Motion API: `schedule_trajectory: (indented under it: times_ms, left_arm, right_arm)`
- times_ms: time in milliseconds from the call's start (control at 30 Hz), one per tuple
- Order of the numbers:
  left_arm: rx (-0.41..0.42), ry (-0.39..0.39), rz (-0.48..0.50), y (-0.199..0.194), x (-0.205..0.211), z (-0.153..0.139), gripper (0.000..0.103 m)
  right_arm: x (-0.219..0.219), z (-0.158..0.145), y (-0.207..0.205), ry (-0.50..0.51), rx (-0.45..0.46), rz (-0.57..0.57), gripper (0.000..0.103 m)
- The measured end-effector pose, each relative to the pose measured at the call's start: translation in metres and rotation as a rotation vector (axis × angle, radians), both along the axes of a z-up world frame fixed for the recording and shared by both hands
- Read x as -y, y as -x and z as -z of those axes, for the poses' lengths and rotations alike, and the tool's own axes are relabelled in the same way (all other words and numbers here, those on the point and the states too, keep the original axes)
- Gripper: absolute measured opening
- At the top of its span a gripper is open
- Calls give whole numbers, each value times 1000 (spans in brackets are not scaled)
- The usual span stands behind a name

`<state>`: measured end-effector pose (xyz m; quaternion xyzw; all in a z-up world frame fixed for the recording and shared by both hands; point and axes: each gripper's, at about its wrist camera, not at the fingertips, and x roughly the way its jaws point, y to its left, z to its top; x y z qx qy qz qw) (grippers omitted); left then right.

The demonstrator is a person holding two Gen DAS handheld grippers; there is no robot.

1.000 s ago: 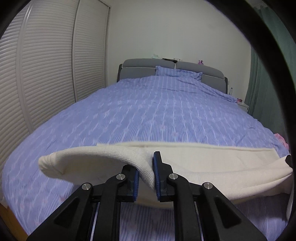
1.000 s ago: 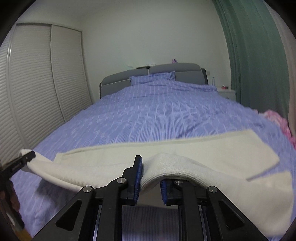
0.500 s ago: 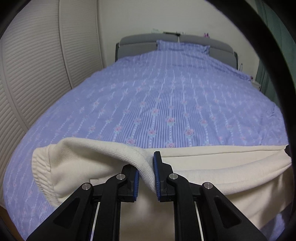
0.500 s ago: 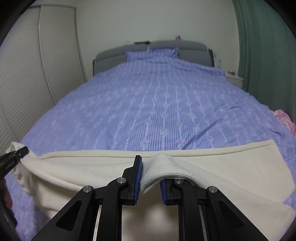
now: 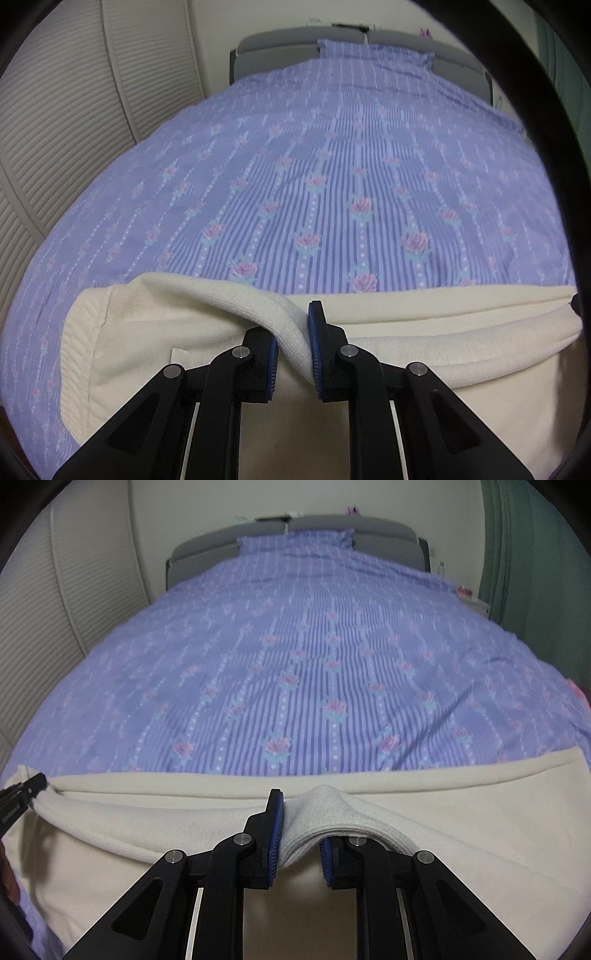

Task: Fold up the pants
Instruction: 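Lift the held pants edge with both grippers, fold it over, release, then reach the right gripper to the pants leg and grasp it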

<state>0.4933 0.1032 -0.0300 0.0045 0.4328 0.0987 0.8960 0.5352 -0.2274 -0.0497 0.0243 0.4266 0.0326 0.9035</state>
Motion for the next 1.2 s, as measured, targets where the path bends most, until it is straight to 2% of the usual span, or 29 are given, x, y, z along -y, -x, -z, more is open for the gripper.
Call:
schedule_trajectory:
  times_ms: [100, 167, 200, 233, 300, 333, 433, 500, 667, 733, 967, 1200]
  left_arm:
    - [-38, -20, 11, -1, 5, -3, 21]
    - [-43, -7, 22, 2, 6, -12, 27]
    - [-34, 8, 27, 5, 6, -16, 37]
    - [-13, 21, 28, 9, 6, -23, 55]
    - [83, 4, 18, 22, 10, -42, 74]
    - [138, -23, 10, 31, 14, -55, 80]
    - [179, -46, 46, 47, 24, -78, 81]
    - [186, -68, 104, 62, 37, -89, 81]
    - [232, -179, 239, 115, 81, -106, 81]
    - [238, -196, 281, 135, 97, -110, 81]
    - [258, -122, 425, 220, 144, -127, 81]
    - [289, -30, 536, 288, 188, -129, 83]
  right_arm:
    - [0, 3, -3, -7, -36, -3, 21]
    - [-2, -3, 0, -33, -40, -22, 37]
    - [-3, -9, 3, -50, -33, -29, 42]
    - [-3, -13, 4, -63, -26, -34, 50]
    - [-7, -30, 12, -93, 6, -47, 56]
    - [-9, -38, 15, -109, 15, -52, 60]
    - [-11, -58, 26, -180, 12, -75, 63]
    - [-12, -64, 35, -181, 8, -94, 63]
    - [-11, -92, 83, -58, 94, -166, 63]
    - [-4, -101, 107, -46, 107, -190, 63]
    - [26, -118, 190, 9, 152, -229, 66]
    - [79, -109, 274, 3, 171, -199, 66]
